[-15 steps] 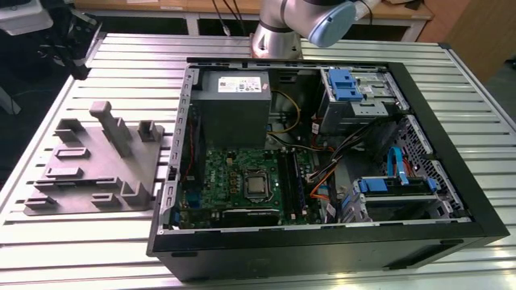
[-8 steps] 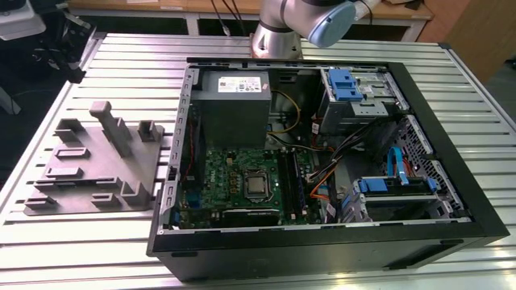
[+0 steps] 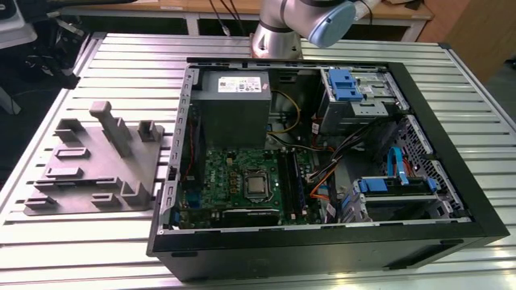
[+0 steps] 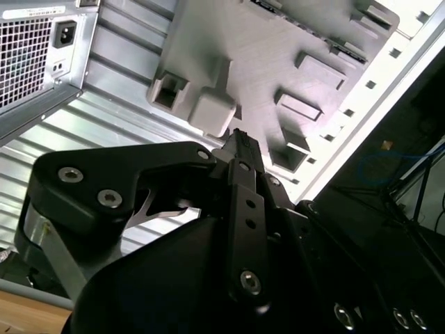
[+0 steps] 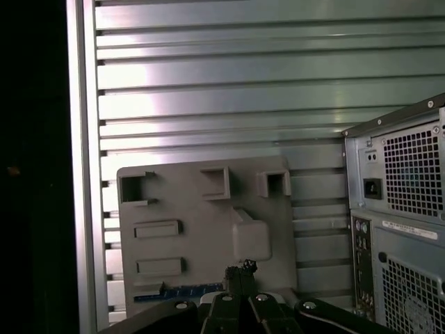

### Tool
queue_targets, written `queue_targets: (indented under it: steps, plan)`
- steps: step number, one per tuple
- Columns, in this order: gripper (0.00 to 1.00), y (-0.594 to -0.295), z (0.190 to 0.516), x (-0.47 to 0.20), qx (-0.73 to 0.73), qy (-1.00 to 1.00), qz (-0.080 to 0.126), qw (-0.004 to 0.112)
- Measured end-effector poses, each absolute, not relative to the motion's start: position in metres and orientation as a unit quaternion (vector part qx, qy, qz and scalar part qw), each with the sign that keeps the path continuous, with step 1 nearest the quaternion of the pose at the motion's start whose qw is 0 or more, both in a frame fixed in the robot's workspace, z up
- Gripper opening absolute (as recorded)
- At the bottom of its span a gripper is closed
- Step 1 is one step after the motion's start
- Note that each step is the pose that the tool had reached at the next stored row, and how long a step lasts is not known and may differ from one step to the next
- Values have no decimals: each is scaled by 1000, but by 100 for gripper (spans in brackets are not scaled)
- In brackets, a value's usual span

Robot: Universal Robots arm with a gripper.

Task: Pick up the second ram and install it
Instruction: 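Reach for the second ram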

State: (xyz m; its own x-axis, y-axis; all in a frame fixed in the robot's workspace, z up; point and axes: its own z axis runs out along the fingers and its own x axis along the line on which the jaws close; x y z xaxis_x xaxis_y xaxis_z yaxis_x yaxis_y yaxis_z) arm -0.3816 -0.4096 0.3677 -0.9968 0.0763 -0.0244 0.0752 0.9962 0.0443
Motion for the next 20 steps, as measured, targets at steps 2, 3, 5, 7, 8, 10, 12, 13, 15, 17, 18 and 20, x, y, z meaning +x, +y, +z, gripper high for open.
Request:
queue_targets:
  steps: [2,3,5,7,8,10,12,13,15,17,18,20]
  plan:
    - [10,-411,366,-384,38,999,22,13]
    - [10,-412,366,-384,38,999,22,13]
    - [10,-414,365,-386,38,999,22,13]
    - [10,-416,363,-388,38,999,22,13]
    - [10,-417,362,-389,38,999,22,13]
    - [10,-419,361,-391,38,999,22,13]
    - [10,-421,359,-392,38,999,22,13]
    - [10,-422,359,-393,38,999,22,13]
    - [10,-423,357,-395,38,999,22,13]
    - [10,-425,355,-396,38,999,22,13]
    - [10,-426,354,-397,38,999,22,13]
    - [10,-427,353,-398,38,999,22,13]
